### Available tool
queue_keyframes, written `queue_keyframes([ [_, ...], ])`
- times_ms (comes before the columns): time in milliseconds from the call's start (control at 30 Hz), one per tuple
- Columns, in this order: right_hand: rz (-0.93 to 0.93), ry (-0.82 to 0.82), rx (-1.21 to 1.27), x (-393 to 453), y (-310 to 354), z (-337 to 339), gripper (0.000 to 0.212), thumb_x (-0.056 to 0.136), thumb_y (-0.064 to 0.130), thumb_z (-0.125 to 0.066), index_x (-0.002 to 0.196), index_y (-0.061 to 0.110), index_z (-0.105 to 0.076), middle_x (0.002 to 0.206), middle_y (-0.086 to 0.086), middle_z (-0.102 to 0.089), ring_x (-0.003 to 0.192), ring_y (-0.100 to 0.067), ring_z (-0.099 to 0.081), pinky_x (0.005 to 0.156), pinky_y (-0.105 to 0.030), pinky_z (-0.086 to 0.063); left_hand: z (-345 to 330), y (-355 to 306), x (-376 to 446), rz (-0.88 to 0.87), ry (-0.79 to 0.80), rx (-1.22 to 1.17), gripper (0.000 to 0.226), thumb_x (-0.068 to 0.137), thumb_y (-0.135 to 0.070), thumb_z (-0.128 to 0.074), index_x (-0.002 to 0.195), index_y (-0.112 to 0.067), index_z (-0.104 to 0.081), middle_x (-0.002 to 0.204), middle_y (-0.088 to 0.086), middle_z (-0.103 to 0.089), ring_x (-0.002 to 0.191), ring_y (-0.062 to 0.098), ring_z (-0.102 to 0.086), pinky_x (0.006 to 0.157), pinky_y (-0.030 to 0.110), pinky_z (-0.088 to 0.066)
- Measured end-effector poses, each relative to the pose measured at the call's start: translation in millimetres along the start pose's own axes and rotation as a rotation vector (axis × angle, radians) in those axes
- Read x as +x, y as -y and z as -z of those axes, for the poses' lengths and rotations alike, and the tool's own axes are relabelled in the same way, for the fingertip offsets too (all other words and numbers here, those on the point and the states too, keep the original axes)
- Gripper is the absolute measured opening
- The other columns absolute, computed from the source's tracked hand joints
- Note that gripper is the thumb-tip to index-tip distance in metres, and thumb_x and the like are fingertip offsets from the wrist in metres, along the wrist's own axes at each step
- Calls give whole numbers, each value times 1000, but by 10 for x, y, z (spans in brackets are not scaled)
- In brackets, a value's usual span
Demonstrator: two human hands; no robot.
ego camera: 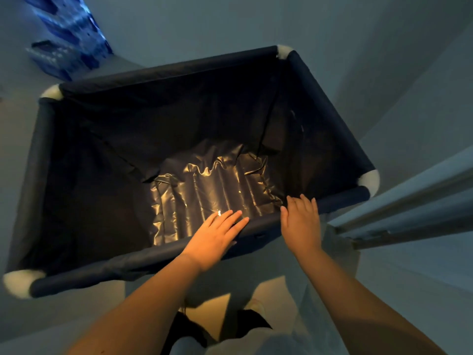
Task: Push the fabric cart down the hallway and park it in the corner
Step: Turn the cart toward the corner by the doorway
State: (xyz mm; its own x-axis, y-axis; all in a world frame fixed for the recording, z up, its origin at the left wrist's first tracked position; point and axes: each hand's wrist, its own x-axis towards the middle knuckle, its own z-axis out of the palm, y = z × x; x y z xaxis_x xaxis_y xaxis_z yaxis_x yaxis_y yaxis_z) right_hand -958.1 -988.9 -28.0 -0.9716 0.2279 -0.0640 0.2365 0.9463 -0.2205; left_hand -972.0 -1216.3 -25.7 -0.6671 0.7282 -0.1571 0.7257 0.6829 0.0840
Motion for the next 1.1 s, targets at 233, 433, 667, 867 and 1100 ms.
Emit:
queue_keyframes([
  [233, -61, 9, -5, -275, 748, -156, 43, 97, 28, -32, 132, 6, -46, 139, -11, -49, 139, -25, -27, 118, -42, -6, -3, 541, -455, -197, -39, 18, 67, 82, -40, -67, 137, -15, -40, 138, 3, -53, 123, 20, -53, 100, 39, -46],
  [433, -178, -45, 19, -416, 1326, -311, 42, 97, 25, -32, 132, 7, -46, 142, -10, -46, 141, -25, -24, 117, -40, -4, -82, 862, -612, -296, -15, -52, 59, 96, -37, -41, 145, -14, -17, 154, 6, -27, 139, 23, -28, 115, 43, -20],
  [667, -216, -78, 11, -413, 1800, -465, 43, 98, 27, -30, 135, 8, -42, 144, -9, -43, 142, -25, -20, 118, -42, -7, -41, 1423, -712, -330, -5, -116, 59, 97, -40, -37, 146, -16, -14, 155, 5, -23, 141, 21, -22, 116, 38, -14],
  [867, -149, -91, 40, -291, 2271, -581, 44, 97, 30, -31, 136, 12, -41, 146, -9, -41, 142, -26, -21, 117, -42, -7, 92, 2119, -705, -382, -29, -63, 58, 89, -42, -52, 137, -13, -39, 139, 6, -51, 125, 21, -50, 105, 41, -37],
  [1100, 46, -37, 141, 143, 2828, -701, 51, 90, 29, -39, 139, 15, -38, 146, -3, -41, 141, -23, -25, 117, -38, -3, 283, 3134, -571, -189, 92, 35, 57, 83, -43, -63, 132, -17, -48, 130, 12, -58, 115, 29, -58, 96, 43, -47],
])
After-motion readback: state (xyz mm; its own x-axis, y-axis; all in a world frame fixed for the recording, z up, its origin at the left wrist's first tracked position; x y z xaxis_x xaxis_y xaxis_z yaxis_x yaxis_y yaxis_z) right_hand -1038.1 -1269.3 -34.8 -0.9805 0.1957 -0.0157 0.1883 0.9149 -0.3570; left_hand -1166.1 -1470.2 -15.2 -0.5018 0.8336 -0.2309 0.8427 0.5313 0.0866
